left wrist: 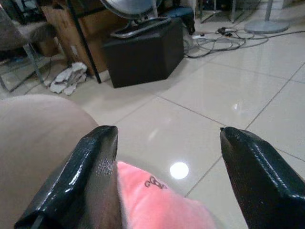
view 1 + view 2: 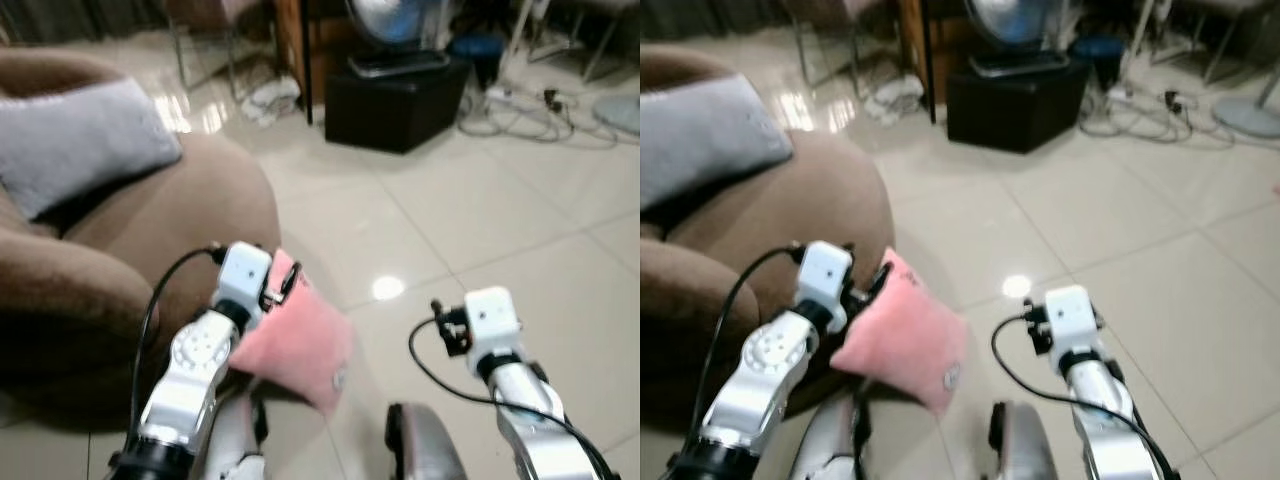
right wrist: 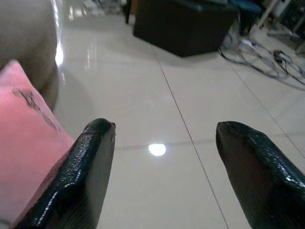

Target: Move the pillow to the sofa from floor

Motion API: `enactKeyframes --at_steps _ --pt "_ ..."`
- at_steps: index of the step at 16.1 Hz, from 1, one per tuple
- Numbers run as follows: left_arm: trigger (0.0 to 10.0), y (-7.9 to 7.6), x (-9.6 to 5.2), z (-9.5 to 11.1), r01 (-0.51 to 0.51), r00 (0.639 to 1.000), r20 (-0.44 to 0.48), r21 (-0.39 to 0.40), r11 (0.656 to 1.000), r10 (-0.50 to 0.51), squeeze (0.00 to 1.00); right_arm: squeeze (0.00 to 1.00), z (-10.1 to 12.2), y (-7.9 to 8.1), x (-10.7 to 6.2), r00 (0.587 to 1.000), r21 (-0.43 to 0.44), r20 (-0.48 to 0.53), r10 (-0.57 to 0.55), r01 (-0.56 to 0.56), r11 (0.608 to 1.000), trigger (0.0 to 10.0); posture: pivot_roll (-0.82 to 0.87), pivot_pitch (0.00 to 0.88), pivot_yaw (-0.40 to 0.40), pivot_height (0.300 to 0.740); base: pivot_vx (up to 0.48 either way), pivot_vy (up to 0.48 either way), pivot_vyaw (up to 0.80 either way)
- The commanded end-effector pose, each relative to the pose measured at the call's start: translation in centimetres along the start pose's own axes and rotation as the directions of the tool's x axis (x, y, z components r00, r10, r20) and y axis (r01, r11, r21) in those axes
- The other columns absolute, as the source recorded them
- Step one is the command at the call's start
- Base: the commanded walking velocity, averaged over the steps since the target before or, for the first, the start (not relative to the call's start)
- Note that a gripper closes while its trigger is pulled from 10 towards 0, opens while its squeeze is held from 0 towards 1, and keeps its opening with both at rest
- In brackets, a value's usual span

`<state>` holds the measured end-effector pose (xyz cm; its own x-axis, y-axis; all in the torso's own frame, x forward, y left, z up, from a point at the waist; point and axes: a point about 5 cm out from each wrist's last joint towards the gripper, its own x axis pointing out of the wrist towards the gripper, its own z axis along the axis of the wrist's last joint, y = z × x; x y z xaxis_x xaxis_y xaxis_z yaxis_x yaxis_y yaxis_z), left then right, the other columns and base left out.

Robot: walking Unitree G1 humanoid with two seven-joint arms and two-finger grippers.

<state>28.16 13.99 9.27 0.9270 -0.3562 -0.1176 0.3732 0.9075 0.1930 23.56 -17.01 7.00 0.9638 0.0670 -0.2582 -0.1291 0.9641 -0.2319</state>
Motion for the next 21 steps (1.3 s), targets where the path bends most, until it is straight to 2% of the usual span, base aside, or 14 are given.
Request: enactKeyframes --at_steps 1,9,11,14,17,18,21 --pt "10.0 1.1 -0.5 -0.6 -0.036 0.999 -0.026 0.011 0.999 0.036 0.00 0.00 0.6 1.0 0.1 0.999 0.009 0.025 0.038 -0.039 0.999 10.0 -0.04 0.037 0.033 0.555 0.330 0.000 0.00" --pt "10.0 1.0 -0.9 -0.9 -0.035 0.999 -0.036 0.000 0.999 0.035 0.00 0.00 0.2 1.5 -0.2 0.998 0.012 0.014 0.054 -0.055 0.998 10.0 -0.04 0.036 0.034 0.555 0.277 0.000 0.00" --pt "10.0 0.8 -0.8 -2.1 -0.025 0.995 -0.092 0.026 0.999 0.028 0.00 0.00 -0.2 1.8 -0.4 0.997 0.014 -0.002 0.072 -0.072 0.997 10.0 -0.04 0.041 0.033 0.545 0.000 0.000 0.00" --pt "10.0 1.1 -0.4 -4.6 -0.031 0.976 -0.215 0.000 1.000 0.030 0.00 0.00 -0.3 2.2 -0.5 0.995 0.008 -0.011 0.104 -0.104 0.995 10.0 -0.04 0.067 0.021 0.515 0.000 0.000 0.00" --pt "10.0 1.7 0.4 -6.0 -0.053 0.953 -0.299 -0.004 0.999 0.049 0.00 0.00 -0.2 2.6 -0.7 0.990 -0.003 -0.013 0.144 -0.144 0.990 10.0 -0.04 0.102 0.016 0.490 0.000 0.000 0.00" --pt "10.0 2.1 0.5 -6.7 -0.078 0.945 -0.319 -0.004 0.997 0.072 0.00 0.00 -0.4 3.1 -1.3 0.985 -0.019 -0.019 0.172 -0.173 0.985 10.0 -0.04 0.147 0.014 0.475 0.000 0.000 0.00" --pt "10.0 2.8 1.1 -7.0 -0.139 0.937 -0.325 -0.015 0.990 0.127 0.00 0.00 -0.2 3.4 -1.7 0.981 -0.012 -0.016 0.193 -0.193 0.981 10.0 -0.05 0.196 0.033 0.465 0.000 0.000 0.00"
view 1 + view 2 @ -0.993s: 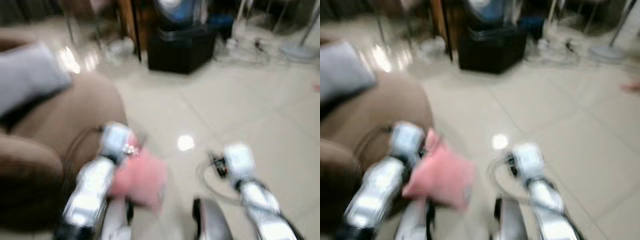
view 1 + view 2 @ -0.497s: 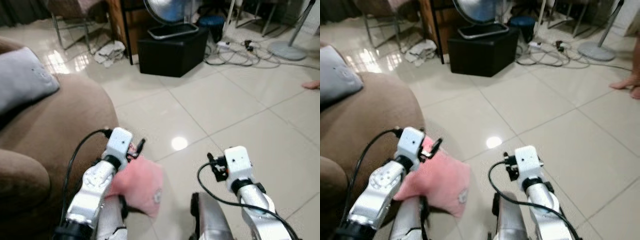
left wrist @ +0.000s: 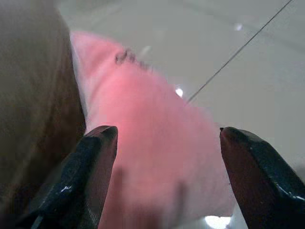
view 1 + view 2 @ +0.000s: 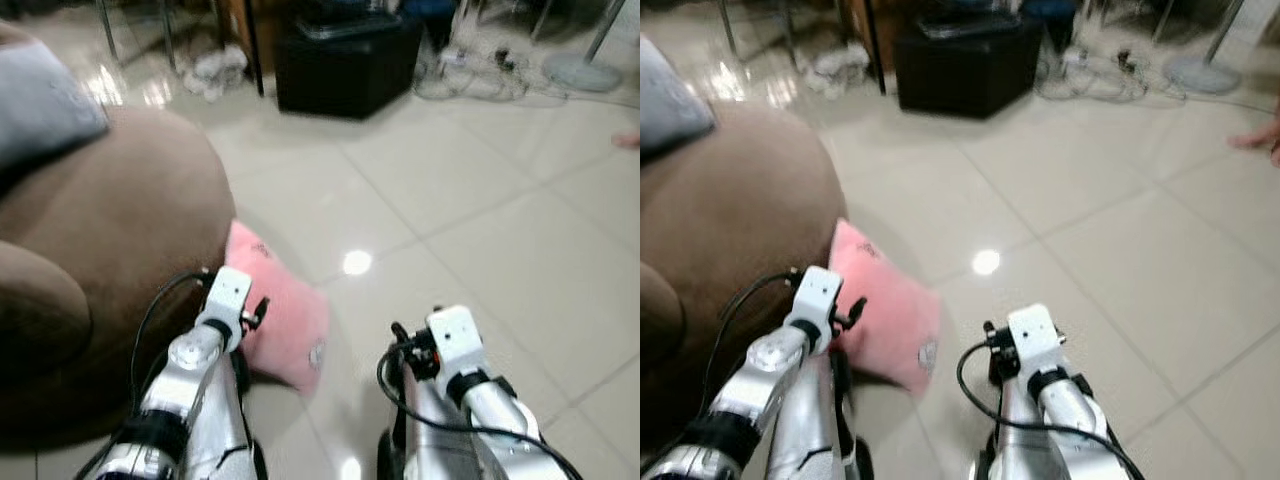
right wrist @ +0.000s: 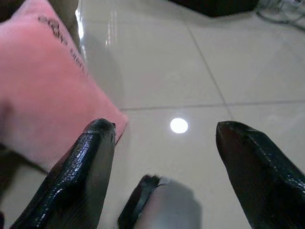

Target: Move the pillow to the sofa from floor

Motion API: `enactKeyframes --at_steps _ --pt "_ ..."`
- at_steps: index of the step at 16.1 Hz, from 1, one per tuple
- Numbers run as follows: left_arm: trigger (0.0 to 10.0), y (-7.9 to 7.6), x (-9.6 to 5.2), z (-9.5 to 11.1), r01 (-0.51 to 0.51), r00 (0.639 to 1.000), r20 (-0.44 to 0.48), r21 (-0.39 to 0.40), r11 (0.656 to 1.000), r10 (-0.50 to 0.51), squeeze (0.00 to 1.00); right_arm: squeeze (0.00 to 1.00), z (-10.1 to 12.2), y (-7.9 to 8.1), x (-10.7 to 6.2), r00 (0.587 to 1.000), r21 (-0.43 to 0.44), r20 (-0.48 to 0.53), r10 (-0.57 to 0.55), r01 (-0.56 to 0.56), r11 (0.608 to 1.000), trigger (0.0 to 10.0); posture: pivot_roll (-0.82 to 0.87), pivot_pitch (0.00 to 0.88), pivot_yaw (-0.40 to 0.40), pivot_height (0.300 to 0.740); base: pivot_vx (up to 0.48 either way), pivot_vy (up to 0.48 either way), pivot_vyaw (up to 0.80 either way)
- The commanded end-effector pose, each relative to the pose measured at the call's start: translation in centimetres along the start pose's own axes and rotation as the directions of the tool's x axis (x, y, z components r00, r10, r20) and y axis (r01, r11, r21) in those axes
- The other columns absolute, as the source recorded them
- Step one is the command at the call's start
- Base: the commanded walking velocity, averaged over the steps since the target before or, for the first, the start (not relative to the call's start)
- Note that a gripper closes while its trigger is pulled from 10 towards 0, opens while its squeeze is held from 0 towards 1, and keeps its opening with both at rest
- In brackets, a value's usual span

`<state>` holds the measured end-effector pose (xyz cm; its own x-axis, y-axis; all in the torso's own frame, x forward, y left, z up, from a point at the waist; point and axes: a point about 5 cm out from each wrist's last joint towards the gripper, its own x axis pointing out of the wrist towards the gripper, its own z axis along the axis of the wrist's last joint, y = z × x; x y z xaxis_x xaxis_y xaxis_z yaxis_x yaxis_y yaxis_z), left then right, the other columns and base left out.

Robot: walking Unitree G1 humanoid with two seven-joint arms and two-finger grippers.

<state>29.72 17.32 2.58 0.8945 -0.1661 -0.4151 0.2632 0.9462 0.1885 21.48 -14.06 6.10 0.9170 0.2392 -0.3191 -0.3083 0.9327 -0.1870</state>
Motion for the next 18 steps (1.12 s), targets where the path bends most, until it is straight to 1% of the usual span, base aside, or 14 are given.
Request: enactKeyframes --at_steps 1,2,3,5,7,8,9,11,12,13,14,15,16,18 --pt "10.0 0.7 0.2 0.3 -0.044 0.999 0.018 -0.013 0.999 0.044 0.00 0.00 0.6 0.3 -0.2 1.000 -0.024 0.020 0.023 -0.022 0.999 10.0 -0.06 0.210 0.037 0.465 0.000 0.000 0.00" --pt "10.0 1.2 0.7 0.8 -0.069 0.997 0.021 -0.061 0.996 0.070 0.00 0.00 1.1 0.2 0.0 0.999 -0.031 0.036 0.032 -0.031 0.999 10.0 -0.07 0.242 0.045 0.465 0.000 0.000 0.00" --pt "10.0 1.8 1.0 1.1 -0.094 0.995 0.023 -0.094 0.991 0.097 1.00 0.00 1.7 0.1 0.1 0.998 -0.031 0.053 0.039 -0.037 0.999 10.0 -0.07 0.268 0.049 0.465 0.000 0.000 0.00" --pt "10.0 3.0 1.3 1.0 -0.163 0.987 -0.023 -0.093 0.982 0.162 1.00 0.00 2.4 -0.1 0.3 0.996 -0.034 0.072 0.055 -0.053 0.998 10.0 -0.07 0.290 0.048 0.465 0.000 0.000 0.00" --pt "10.0 3.7 1.2 0.4 -0.192 0.980 -0.077 -0.146 0.970 0.182 1.00 0.00 2.5 0.1 0.3 0.994 -0.039 0.072 0.084 -0.081 0.996 10.0 -0.07 0.307 0.046 0.465 0.000 0.000 0.00" --pt "10.0 4.0 1.2 0.0 -0.186 0.980 -0.107 -0.186 0.965 0.168 1.00 0.00 2.5 0.2 0.3 0.992 -0.055 0.069 0.107 -0.104 0.993 10.0 -0.07 0.327 0.044 0.465 0.000 0.000 0.00" --pt "10.0 4.1 1.1 -0.1 -0.184 0.980 -0.112 -0.177 0.967 0.166 1.00 0.00 2.6 0.2 0.4 0.992 -0.057 0.069 0.110 -0.106 0.993 10.0 -0.07 0.329 0.044 0.465 0.000 0.000 0.00" --pt "10.0 5.5 0.8 -0.4 -0.253 0.964 -0.128 -0.155 0.955 0.234 1.00 0.00 2.9 0.1 0.3 0.989 -0.060 0.082 0.126 -0.121 0.991 10.0 -0.07 0.339 0.041 0.465 0.000 0.000 0.00" --pt "10.0 5.7 0.7 -0.4 -0.265 0.960 -0.129 -0.153 0.952 0.247 1.00 0.00 3.0 0.1 0.2 0.988 -0.061 0.084 0.129 -0.124 0.990 10.0 -0.07 0.341 0.042 0.465 0.000 0.000 0.00" --pt "10.0 6.5 0.7 0.3 -0.323 0.945 -0.095 -0.132 0.937 0.312 1.00 0.00 3.4 0.3 0.2 0.983 -0.075 0.101 0.152 -0.145 0.987 10.0 -0.08 0.357 0.044 0.465 0.000 0.000 0.00" --pt "10.0 6.6 0.9 1.0 -0.338 0.941 -0.062 -0.113 0.934 0.333 1.00 0.00 3.6 0.4 0.1 0.981 -0.079 0.106 0.165 -0.157 0.985 10.0 -0.08 0.367 0.046 0.465 0.000 0.000 0.00" --pt "10.0 6.5 1.0 1.2 -0.334 0.942 -0.054 -0.106 0.936 0.330 0.09 0.00 3.7 0.6 0.0 0.979 -0.080 0.106 0.173 -0.165 0.983 10.0 -0.09 0.369 0.047 0.465 0.000 0.000 0.00" --pt "10.0 6.3 1.1 1.2 -0.326 0.945 -0.058 -0.108 0.939 0.321 0.00 0.00 3.7 0.7 -0.1 0.978 -0.082 0.104 0.181 -0.173 0.981 10.0 -0.09 0.370 0.048 0.465 0.000 0.000 0.00" --pt "10.0 5.3 1.5 1.4 -0.261 0.965 -0.059 -0.140 0.955 0.256 0.00 0.00 3.7 1.0 -0.4 0.975 -0.084 0.104 0.195 -0.186 0.979 10.0 -0.10 0.370 0.050 0.465 0.000 0.000 0.00"
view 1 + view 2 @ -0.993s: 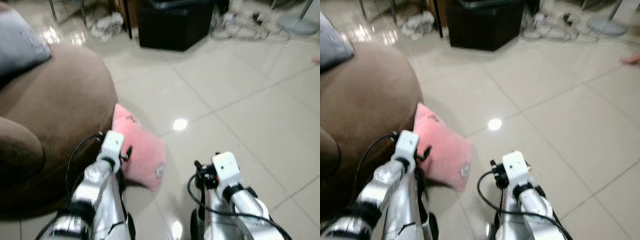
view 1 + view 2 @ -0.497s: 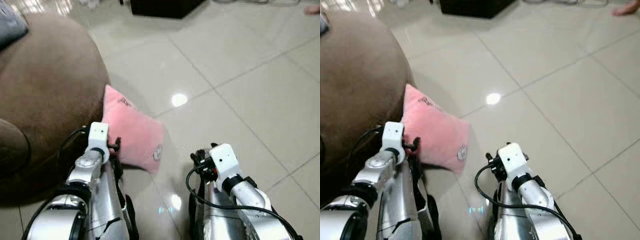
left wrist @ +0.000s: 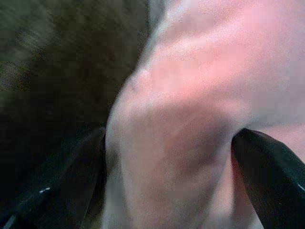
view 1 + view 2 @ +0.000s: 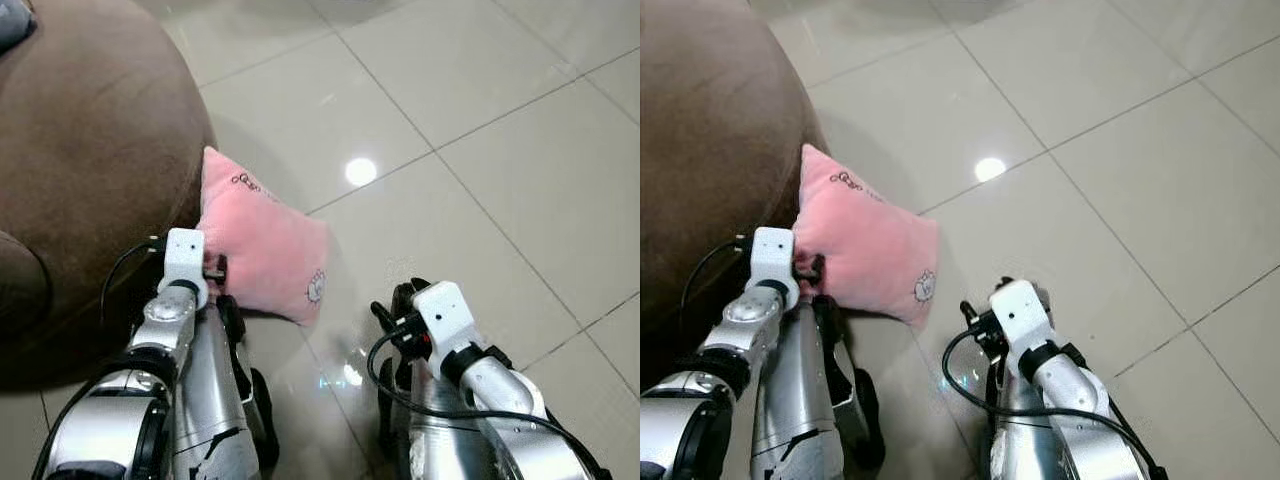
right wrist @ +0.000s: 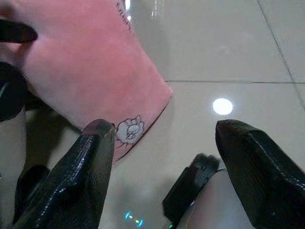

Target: Move the pillow to the sofa from floor

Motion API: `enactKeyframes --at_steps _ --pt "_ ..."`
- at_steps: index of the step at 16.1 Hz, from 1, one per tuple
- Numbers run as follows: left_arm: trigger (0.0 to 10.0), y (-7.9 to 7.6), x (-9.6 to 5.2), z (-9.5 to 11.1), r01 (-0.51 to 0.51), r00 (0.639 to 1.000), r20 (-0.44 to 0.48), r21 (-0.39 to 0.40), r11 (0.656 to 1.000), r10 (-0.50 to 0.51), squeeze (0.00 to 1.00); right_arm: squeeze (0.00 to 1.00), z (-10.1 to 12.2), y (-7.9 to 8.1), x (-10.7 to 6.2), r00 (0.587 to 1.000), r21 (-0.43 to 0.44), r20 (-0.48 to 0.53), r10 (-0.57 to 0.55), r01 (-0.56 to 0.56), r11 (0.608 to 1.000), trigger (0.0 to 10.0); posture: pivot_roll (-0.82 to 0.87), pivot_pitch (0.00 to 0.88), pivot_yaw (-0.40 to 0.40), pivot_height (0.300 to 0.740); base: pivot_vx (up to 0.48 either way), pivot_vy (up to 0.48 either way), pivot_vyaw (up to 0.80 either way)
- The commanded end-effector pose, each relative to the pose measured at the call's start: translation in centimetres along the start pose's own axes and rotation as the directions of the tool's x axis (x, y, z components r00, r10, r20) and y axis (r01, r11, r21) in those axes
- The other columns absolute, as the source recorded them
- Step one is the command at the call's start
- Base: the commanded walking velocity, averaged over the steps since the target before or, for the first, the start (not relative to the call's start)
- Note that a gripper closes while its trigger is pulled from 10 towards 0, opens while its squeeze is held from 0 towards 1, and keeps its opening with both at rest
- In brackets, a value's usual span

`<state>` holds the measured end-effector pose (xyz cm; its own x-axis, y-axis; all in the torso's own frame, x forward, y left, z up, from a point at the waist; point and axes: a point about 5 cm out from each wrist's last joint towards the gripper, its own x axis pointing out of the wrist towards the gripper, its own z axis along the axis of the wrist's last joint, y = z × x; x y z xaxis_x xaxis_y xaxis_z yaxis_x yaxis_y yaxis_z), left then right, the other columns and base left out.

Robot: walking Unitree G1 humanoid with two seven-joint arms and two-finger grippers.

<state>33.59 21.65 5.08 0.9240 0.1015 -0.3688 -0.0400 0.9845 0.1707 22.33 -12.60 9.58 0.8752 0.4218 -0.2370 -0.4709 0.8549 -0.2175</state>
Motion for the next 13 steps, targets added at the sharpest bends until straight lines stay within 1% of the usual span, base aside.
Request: enactKeyframes --at_steps 1,2,3,4,6,13 --pt "6.3 -0.6 -0.1 -0.9 0.037 0.999 -0.039 -0.016 0.999 -0.038 0.00 0.00 0.0 0.6 -0.4 0.999 0.012 -0.008 0.031 -0.031 0.999 10.0 -0.10 0.374 0.052 0.465 0.000 0.000 0.00" --pt "1.3 -0.9 -0.1 -0.8 0.052 0.998 -0.035 -0.018 0.998 -0.053 0.00 0.00 0.0 0.7 -0.5 0.999 0.015 -0.006 0.038 -0.038 0.999 10.0 -0.10 0.374 0.052 0.465 0.000 0.000 0.00" --pt "0.0 -1.1 -0.1 -0.7 0.064 0.997 -0.032 -0.031 0.997 -0.065 0.00 0.00 0.0 0.7 -0.6 0.999 0.017 0.001 0.051 -0.051 0.999 10.0 -0.10 0.377 0.052 0.465 0.000 0.000 0.00" --pt "0.0 -1.2 0.0 -0.6 0.069 0.997 -0.033 -0.027 0.997 -0.069 0.00 0.00 0.1 0.8 -0.8 0.997 0.023 0.007 0.074 -0.074 0.997 10.0 -0.10 0.372 0.051 0.465 0.000 0.000 0.00" --pt "0.0 -0.9 -0.1 -0.8 0.047 0.998 -0.040 -0.023 0.999 -0.048 0.00 0.00 0.1 1.0 -1.2 0.994 0.007 0.004 0.106 -0.106 0.994 10.0 -0.10 0.364 0.049 0.465 0.000 0.000 0.00" --pt "0.0 -0.8 -0.1 -0.8 0.049 0.998 -0.030 -0.041 0.998 -0.050 0.00 0.00 -0.1 1.3 -1.5 0.994 0.008 -0.006 0.111 -0.111 0.994 10.0 -0.10 0.359 0.052 0.465 0.000 0.000 0.00"
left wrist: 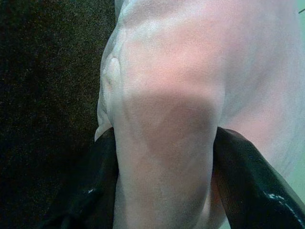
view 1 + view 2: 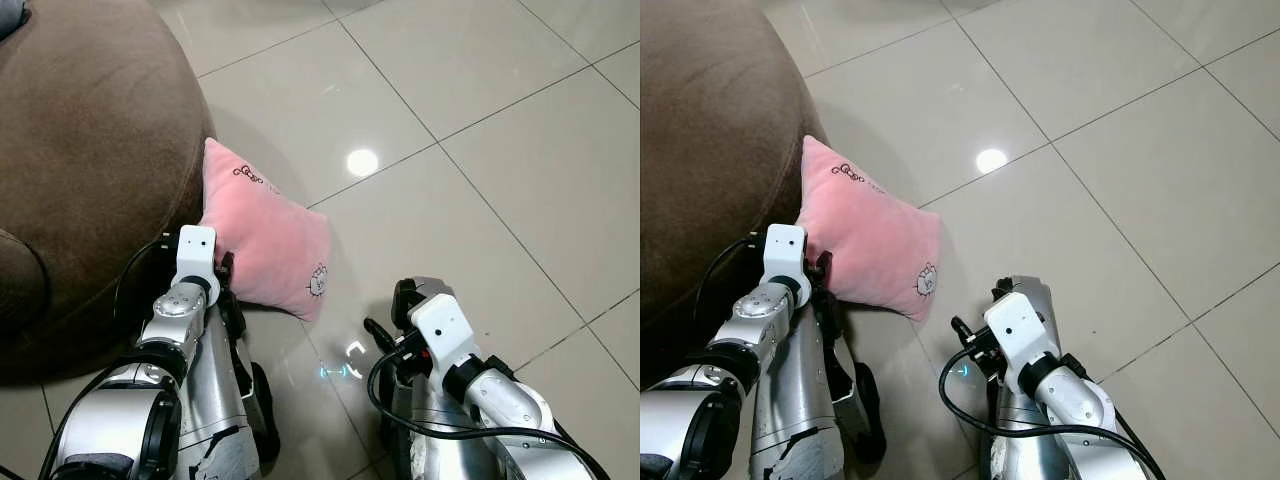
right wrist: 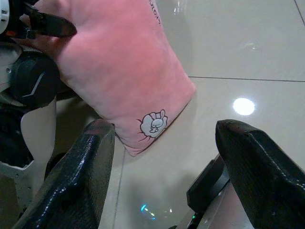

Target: Move the pillow to the sofa from floor

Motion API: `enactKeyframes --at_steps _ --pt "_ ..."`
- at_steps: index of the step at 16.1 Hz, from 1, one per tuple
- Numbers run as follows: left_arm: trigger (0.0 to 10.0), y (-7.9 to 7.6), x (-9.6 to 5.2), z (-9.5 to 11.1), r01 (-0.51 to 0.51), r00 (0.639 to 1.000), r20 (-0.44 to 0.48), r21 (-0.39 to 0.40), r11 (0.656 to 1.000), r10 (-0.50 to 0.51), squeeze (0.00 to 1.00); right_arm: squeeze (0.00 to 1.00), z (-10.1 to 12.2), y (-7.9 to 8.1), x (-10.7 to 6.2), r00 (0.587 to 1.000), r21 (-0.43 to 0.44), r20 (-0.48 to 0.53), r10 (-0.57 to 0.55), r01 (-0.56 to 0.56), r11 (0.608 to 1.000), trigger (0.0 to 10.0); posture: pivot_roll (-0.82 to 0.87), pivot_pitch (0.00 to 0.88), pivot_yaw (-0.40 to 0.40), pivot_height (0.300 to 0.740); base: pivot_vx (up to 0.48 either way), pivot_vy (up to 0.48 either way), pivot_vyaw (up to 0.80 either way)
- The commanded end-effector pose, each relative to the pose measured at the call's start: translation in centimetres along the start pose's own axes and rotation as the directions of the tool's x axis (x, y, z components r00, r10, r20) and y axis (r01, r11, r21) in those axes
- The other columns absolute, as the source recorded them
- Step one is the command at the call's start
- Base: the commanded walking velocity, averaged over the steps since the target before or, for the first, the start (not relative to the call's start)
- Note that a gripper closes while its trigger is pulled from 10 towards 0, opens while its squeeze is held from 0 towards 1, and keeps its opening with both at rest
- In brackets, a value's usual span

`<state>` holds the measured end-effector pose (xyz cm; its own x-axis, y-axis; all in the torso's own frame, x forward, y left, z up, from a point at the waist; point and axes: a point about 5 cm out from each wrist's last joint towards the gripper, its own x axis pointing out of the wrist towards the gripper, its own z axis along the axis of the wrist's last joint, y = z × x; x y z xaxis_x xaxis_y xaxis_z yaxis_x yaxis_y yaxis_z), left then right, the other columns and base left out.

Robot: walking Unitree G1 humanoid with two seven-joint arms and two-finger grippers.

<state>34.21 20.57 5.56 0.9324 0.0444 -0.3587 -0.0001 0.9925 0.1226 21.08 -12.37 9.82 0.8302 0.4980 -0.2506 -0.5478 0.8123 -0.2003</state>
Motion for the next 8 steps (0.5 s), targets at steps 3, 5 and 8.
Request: enactKeyframes --at_steps 3,5,8 --pt "0.0 0.10 -0.36 -1.41 0.008 0.999 -0.044 -0.019 1.000 -0.008 0.00 0.00 -0.31 0.66 -0.35 1.000 0.016 -0.013 0.021 -0.021 1.000 10.0 -0.10 0.359 0.054 0.465 0.000 0.000 0.00" --pt "0.0 -0.04 -0.33 -1.35 0.018 0.999 -0.043 -0.021 1.000 -0.019 0.00 0.00 -0.41 0.68 -0.34 1.000 0.017 -0.016 0.020 -0.019 1.000 10.0 -0.10 0.360 0.055 0.465 0.000 0.000 0.00" --pt "0.0 -0.13 -0.30 -1.31 0.021 0.999 -0.043 -0.023 1.000 -0.022 0.00 0.00 -0.48 0.69 -0.33 1.000 0.018 -0.017 0.018 -0.018 1.000 10.0 -0.10 0.360 0.054 0.465 0.000 0.000 0.00"
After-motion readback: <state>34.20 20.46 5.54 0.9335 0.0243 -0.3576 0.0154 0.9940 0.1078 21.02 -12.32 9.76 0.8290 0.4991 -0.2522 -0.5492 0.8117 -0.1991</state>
